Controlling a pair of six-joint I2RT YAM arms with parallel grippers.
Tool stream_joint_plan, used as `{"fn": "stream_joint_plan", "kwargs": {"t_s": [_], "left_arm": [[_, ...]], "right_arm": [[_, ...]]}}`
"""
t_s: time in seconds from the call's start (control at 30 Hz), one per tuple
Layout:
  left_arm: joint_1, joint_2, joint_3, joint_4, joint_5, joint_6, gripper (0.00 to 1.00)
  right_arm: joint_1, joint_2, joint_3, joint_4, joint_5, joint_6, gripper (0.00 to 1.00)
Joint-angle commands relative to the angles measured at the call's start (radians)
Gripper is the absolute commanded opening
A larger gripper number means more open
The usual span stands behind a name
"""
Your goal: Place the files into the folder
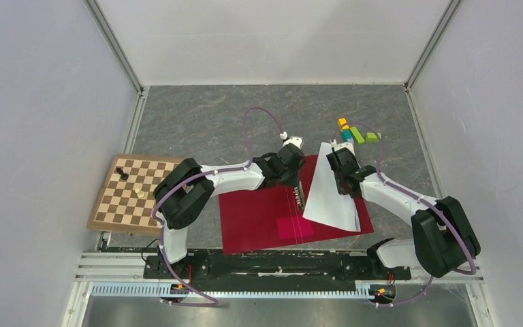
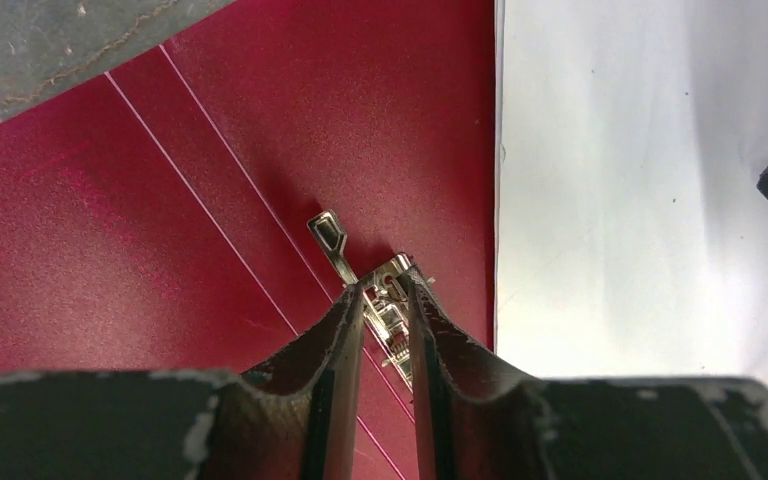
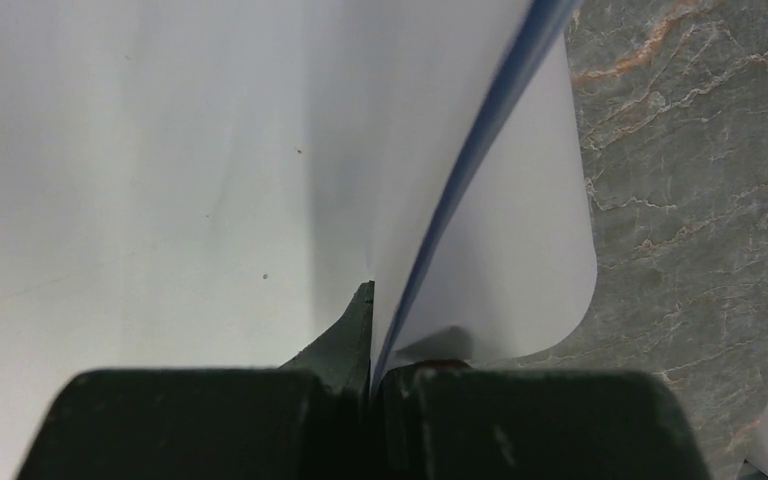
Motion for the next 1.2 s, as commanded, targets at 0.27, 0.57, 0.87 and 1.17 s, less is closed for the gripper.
{"fn": "stream_joint_plan", "kwargs": {"t_s": [0.27,0.57,0.87,1.17], "left_arm": [[0.011,0.092,0.121,-0.106,-0.030,0.185,0.31],[0.030,0.061,0.079,-0.146,0.015,0.247,0.29],[0.044,-0.035,-0.021,-0.165,0.061,0.263,0.28],[0.056,-0.156,-0.016,-0.181,0.078,0.227,0.32]], "right_arm": [[0.074,-0.002,0.031,0.024,-0.077,0.007,0.00],[0.211,0.019,0.025,0.046,-0.183,0.049,0.00],[0.288,0.028,0.025,0.032,-0.151,0.063,0.00],[0.287,0.024,-0.009,0.018,-0.045,0.064,0.00]]}}
